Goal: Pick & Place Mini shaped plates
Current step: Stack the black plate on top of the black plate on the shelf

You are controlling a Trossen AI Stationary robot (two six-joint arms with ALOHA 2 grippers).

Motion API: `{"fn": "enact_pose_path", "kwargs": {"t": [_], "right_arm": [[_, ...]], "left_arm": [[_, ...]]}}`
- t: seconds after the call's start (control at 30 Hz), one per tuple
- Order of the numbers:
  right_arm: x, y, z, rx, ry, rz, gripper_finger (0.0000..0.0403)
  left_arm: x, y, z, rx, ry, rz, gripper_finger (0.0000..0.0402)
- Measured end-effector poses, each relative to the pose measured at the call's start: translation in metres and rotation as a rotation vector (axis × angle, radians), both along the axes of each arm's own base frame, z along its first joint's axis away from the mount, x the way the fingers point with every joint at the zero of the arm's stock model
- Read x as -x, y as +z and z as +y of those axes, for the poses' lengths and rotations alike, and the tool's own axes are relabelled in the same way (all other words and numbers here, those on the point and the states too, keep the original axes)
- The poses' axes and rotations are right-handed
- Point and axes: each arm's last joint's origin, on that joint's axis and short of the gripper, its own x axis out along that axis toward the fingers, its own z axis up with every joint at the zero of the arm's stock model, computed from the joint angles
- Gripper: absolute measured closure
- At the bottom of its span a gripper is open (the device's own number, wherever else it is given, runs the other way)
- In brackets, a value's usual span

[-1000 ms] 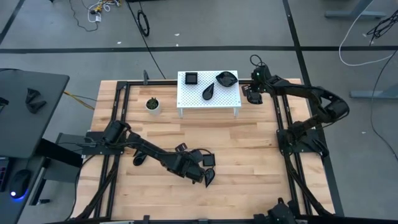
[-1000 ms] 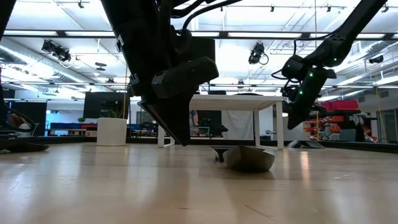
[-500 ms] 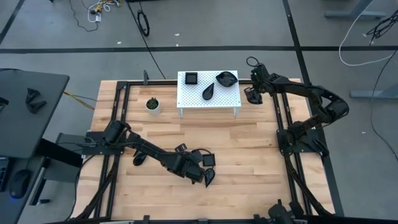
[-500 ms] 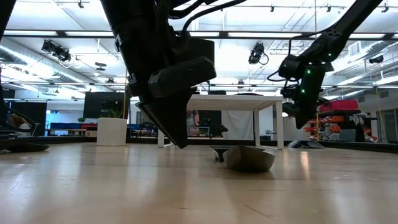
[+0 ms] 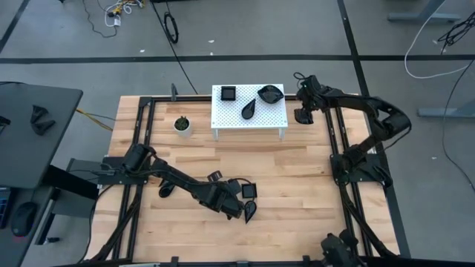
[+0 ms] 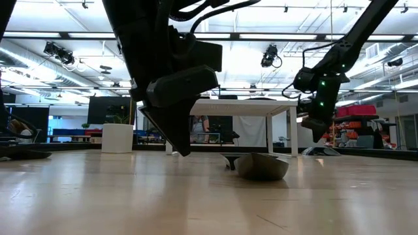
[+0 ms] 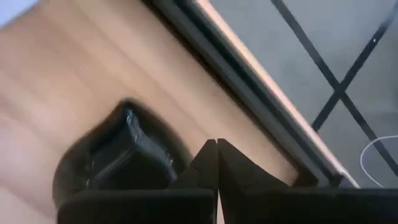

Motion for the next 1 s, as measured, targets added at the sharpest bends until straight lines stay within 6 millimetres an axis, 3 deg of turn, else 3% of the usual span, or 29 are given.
{"fn": "enact_pose_path", "kwargs": {"t": [0.43,0.73,1.0], "right_arm": [[-0.013,-0.016,-0.013,-0.107,-0.053,-0.025,0.0403],[-0.019,-0.017,-0.005,-0.140,0.096,0.056,0.0403],[-0.030,-0.019,0.013,-0.181,0.314,0.228,0.0391]], "left_arm": [[-0.001,0.000,0.000,0.000,0.001,-0.008,0.0321],[-0.001,0.000,0.000,0.003,0.000,-0.006,0.0321],[-0.001,0.000,-0.001,0.008,0.000,-0.009,0.0321]]}}
